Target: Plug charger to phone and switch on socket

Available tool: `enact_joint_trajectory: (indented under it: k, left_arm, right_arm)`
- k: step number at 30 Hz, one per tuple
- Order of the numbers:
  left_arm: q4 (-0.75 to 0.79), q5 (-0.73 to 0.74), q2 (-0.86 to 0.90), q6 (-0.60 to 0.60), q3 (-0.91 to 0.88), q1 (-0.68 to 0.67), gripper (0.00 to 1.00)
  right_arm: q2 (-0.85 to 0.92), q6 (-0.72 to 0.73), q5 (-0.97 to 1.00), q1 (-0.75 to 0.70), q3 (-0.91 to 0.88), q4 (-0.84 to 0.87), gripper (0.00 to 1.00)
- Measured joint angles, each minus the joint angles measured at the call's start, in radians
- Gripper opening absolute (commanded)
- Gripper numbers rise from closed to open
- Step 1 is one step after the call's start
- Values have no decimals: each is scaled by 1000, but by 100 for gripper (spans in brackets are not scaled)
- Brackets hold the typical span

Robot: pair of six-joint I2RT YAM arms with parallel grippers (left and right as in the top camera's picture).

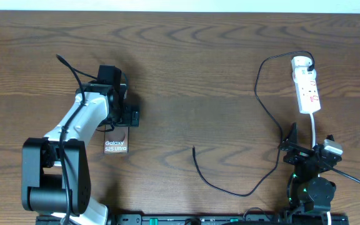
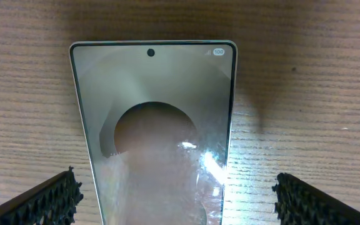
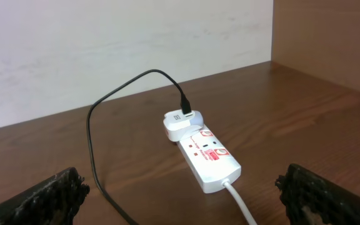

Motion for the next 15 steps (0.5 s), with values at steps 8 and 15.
enact_joint_trajectory:
  k: [8,15]
  left_arm:
    - [6,0,0,-32,-26,0,98]
    - [60,0,0,-33,-85,0,98]
  right_arm:
    - [0,0,0,0,0,0,99]
    - [0,0,0,0,0,0,99]
